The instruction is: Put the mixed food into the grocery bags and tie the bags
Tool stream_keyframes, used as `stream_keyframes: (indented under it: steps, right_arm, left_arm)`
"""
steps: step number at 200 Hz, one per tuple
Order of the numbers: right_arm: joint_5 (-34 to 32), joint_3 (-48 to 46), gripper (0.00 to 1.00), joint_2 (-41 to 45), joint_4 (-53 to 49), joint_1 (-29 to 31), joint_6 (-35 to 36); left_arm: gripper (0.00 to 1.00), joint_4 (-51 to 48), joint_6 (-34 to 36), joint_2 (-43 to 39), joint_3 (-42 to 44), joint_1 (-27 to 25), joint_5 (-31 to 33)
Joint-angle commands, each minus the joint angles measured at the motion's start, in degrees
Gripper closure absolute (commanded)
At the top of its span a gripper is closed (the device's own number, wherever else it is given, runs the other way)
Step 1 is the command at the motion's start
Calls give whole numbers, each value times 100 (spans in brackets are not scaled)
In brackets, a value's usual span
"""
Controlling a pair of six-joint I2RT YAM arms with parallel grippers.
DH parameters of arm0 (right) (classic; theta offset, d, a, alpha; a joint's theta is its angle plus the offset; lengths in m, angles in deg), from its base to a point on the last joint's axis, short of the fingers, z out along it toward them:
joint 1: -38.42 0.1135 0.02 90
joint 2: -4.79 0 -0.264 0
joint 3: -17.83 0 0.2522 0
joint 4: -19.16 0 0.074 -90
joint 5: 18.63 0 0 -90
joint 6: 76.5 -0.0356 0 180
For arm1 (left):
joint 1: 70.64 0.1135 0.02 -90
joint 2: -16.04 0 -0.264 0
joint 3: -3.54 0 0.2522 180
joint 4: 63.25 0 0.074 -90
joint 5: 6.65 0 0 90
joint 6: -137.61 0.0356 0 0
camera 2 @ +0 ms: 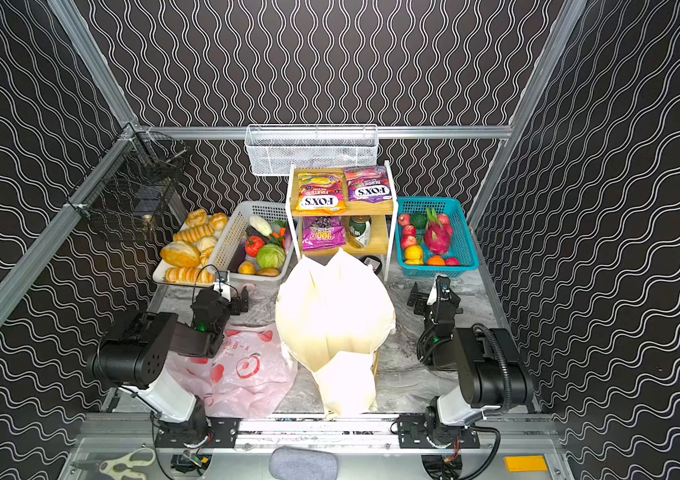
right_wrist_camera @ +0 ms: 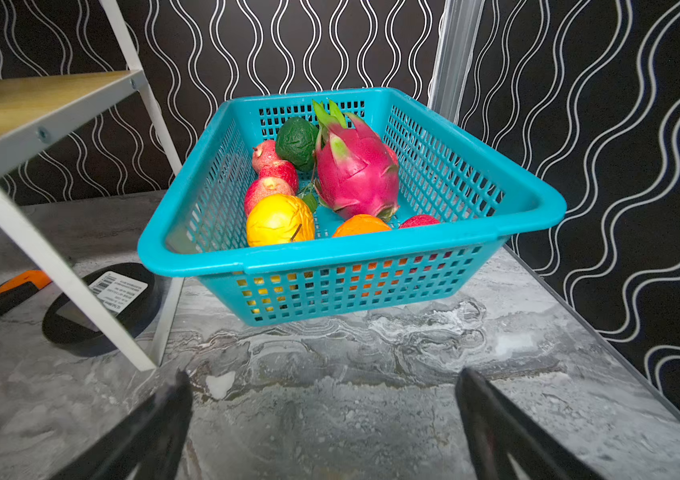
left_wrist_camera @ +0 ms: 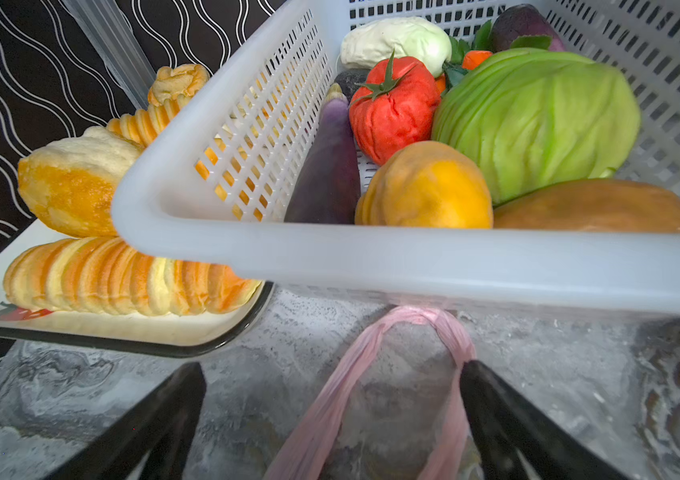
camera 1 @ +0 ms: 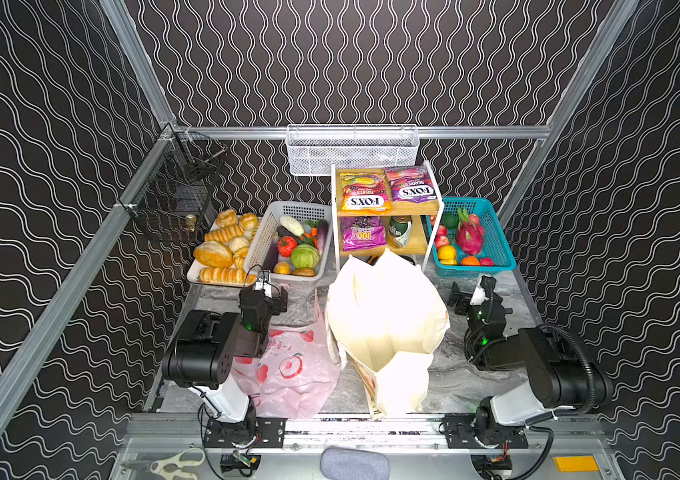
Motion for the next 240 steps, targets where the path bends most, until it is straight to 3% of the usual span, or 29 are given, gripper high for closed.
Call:
stream_keyframes:
  steps: [1, 201, 240]
  right_arm:
    - [-47, 23, 0, 2, 159, 1, -34]
    - [367, 50, 0, 12, 70, -104, 15]
    - [489, -212, 0, 127, 471, -104, 76]
  left_arm:
    - [1, 61, 41, -26, -38, 5, -40]
    - [1, 179, 13, -51, 47, 5, -20]
    - [1, 350, -88, -702, 441, 5, 266]
